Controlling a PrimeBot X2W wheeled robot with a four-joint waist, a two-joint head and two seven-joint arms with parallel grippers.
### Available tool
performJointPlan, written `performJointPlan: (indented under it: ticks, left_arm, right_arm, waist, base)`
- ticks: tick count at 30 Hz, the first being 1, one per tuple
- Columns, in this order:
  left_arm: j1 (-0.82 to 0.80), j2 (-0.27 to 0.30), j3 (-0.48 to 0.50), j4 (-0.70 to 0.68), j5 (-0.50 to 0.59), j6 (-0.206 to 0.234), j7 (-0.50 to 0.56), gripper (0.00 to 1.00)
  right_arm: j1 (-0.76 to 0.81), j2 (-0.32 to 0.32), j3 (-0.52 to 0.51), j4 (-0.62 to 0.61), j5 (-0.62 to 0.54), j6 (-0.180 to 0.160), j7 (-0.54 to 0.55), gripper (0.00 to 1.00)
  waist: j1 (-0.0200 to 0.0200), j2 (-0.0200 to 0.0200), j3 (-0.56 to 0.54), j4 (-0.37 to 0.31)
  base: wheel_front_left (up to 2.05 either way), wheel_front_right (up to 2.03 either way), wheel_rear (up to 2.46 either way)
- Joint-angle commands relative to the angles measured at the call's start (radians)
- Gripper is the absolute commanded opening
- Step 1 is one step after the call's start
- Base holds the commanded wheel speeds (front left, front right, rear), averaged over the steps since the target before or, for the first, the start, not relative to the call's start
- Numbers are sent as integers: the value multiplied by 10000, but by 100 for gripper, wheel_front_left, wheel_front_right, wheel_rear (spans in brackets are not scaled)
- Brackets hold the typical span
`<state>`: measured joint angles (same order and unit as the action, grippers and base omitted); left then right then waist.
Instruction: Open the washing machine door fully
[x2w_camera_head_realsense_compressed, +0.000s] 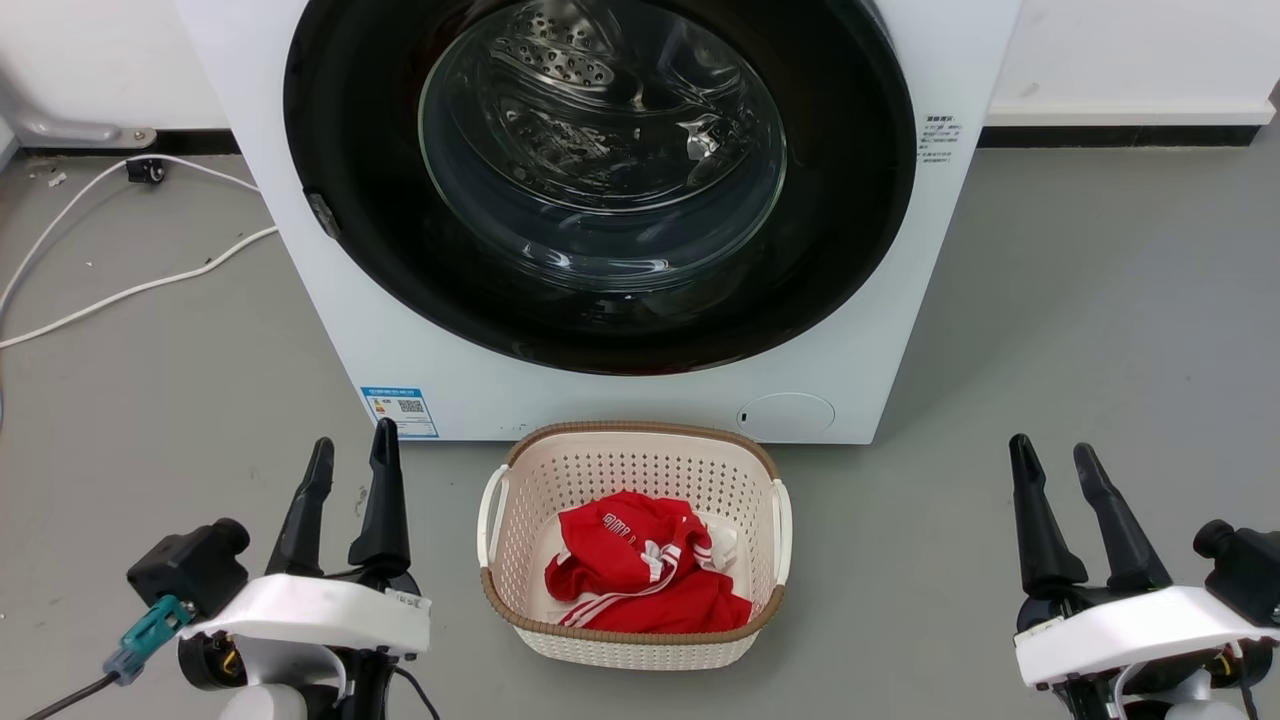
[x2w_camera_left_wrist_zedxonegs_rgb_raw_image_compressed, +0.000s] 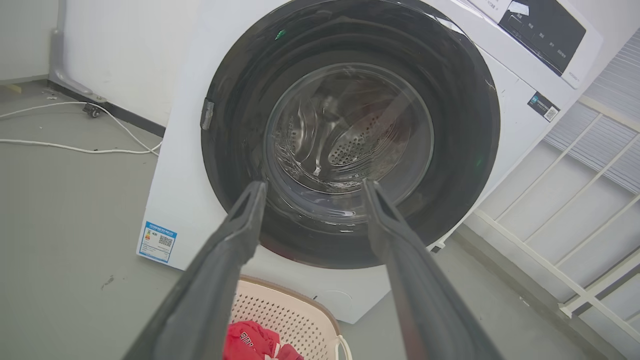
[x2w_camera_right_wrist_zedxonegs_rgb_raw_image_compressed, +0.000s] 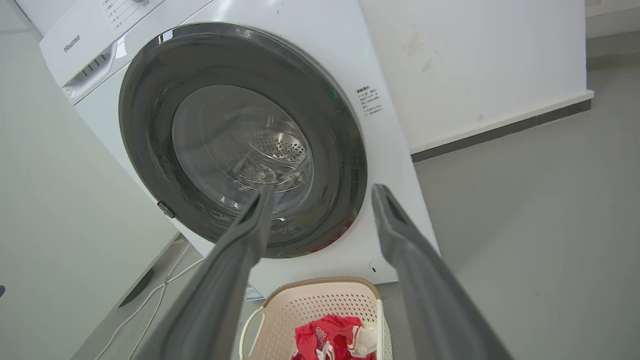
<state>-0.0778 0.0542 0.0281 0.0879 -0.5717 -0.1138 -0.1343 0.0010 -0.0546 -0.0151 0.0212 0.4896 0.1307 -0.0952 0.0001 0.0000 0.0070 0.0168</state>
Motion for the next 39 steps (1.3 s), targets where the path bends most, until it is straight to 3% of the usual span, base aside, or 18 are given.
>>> performJointPlan:
  ticks: [1, 18, 39]
  left_arm:
    - [-221, 102, -51, -83, 474, 91, -112, 100]
    - [-369, 343, -375, 27, 2474, 597, -525, 100]
    - [-354, 619, -821, 162, 4194, 1011, -944, 100]
  right_arm:
    - [-5, 11, 29, -239, -413, 0, -2, 100]
    - [154, 27, 32, -551, -2041, 0, 4, 100]
    - [354, 43, 84, -715, -3435, -1, 7, 100]
  waist:
    - [0, 0, 6, -9]
    - [-1, 0, 74, -37]
    - [-1, 0, 130, -63]
  base:
    - [0, 0, 0]
    - [0, 0, 0]
    - [0, 0, 0]
